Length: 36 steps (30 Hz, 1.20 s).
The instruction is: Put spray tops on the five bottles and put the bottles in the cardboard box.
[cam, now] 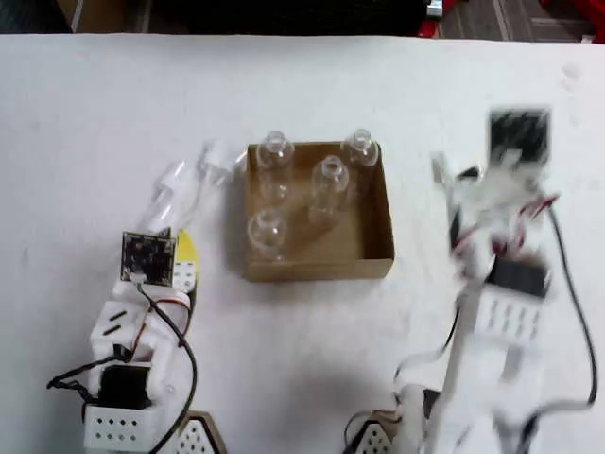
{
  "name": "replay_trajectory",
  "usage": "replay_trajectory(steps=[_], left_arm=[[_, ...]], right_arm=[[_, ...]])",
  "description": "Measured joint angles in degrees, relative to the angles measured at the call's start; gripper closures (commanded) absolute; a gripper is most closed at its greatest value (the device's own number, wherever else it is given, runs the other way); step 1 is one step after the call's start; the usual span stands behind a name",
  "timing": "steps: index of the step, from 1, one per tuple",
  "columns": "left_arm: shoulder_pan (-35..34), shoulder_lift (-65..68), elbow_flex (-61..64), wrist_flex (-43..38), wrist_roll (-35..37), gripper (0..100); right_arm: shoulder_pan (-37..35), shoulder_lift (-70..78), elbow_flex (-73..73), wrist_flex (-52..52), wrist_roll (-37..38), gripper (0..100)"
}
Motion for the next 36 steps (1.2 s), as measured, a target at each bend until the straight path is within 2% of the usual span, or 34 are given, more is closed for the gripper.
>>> replay_trajectory(steps=[4,18,24,27,36], left_arm=[[0.0,0.0,0.0,0.0,0.0,94],[0.0,0.0,0.0,0.0,0.0,94],[0.0,0.0,0.0,0.0,0.0,94],[0.0,0.0,0.0,0.0,0.0,94],[0.0,0.0,0.0,0.0,0.0,94]], right_arm=[[2.55,19.78,-18.81,8.79,2.46,86.1],[2.9,85.54,-93.45,43.43,7.56,85.5],[2.9,106.81,-122.81,48.88,8.44,74.5],[2.99,113.23,-130.2,48.97,8.44,74.1],[3.43,117.98,-130.64,45.27,10.02,74.1]])
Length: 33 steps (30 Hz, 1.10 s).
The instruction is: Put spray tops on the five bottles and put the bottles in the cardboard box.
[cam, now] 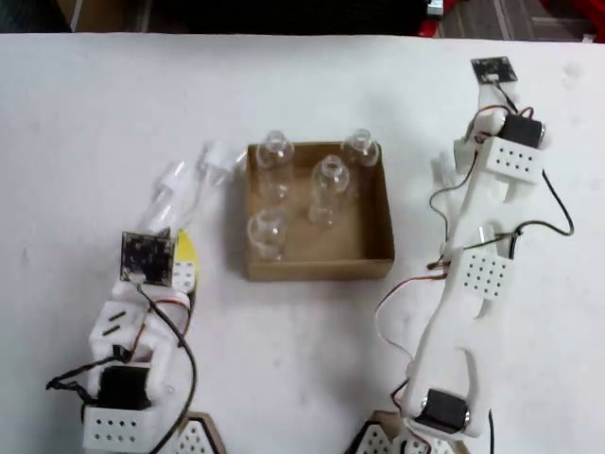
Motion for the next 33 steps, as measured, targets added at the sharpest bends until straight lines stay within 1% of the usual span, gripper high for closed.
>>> replay_trajectory(steps=[5,13,15,18,23,33], left_arm=[[0.0,0.0,0.0,0.0,0.0,94],[0.0,0.0,0.0,0.0,0.0,94],[0.0,0.0,0.0,0.0,0.0,94],[0.0,0.0,0.0,0.0,0.0,94],[0.0,0.0,0.0,0.0,0.0,94],[0.0,0.0,0.0,0.0,0.0,94]], right_arm=[[0.0,1.67,0.0,0.0,1.93,75.2],[1.41,4.22,0.0,-0.09,2.46,95.7],[1.76,4.22,0.0,-0.09,2.64,98.6],[2.11,4.04,0.0,0.09,2.46,97.5],[2.55,0.88,0.0,3.52,2.46,97.5],[3.25,-13.71,0.79,5.45,2.64,97.7]])
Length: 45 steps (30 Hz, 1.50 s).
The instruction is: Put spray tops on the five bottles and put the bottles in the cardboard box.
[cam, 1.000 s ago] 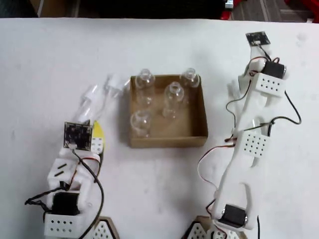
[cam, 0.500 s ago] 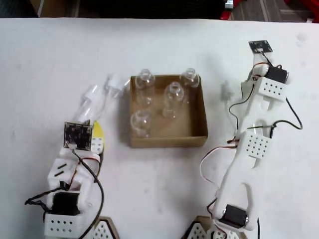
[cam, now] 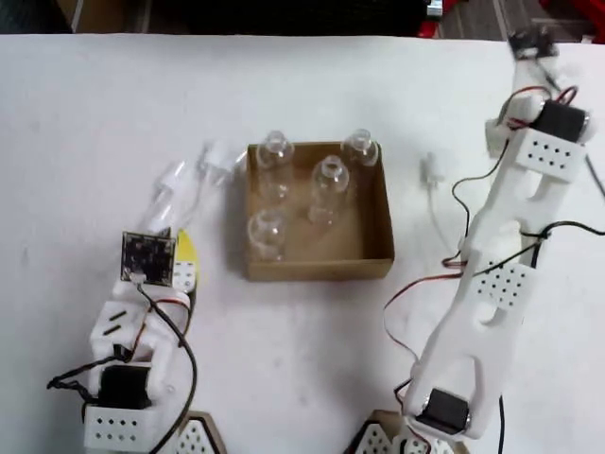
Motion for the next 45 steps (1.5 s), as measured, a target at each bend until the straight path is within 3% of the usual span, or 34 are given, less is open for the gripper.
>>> replay_trajectory(steps=[15,25,36,45], left_arm=[[0.0,0.0,0.0,0.0,0.0,94],[0.0,0.0,0.0,0.0,-1.67,94],[0.0,0.0,0.0,0.0,-2.02,94],[0.0,0.0,0.0,0.0,-2.02,94]], right_arm=[[-0.18,-35.25,41.76,0.09,-0.09,98.2],[-7.03,-68.75,68.22,-1.23,-0.09,98.1],[-18.81,-108.92,115.25,-31.3,-5.36,98.3],[-25.14,-116.22,125.45,-45.8,-15.3,98.3]])
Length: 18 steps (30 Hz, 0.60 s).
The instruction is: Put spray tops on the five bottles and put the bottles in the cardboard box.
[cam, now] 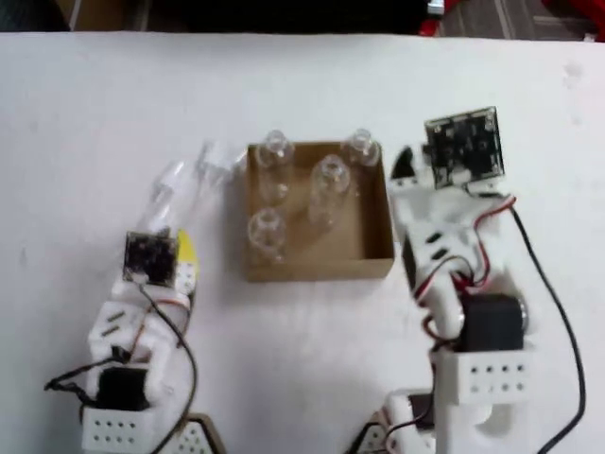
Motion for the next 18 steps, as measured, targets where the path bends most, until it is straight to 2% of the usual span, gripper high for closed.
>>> replay_trajectory(steps=[9,18], left_arm=[[0.0,0.0,0.0,0.0,0.0,94],[0.0,0.0,0.0,0.0,0.0,94]], right_arm=[[-5.71,-1.41,19.08,-24.53,-4.92,98.3],[-7.56,-5.8,33.85,-35.08,-5.01,98.3]])
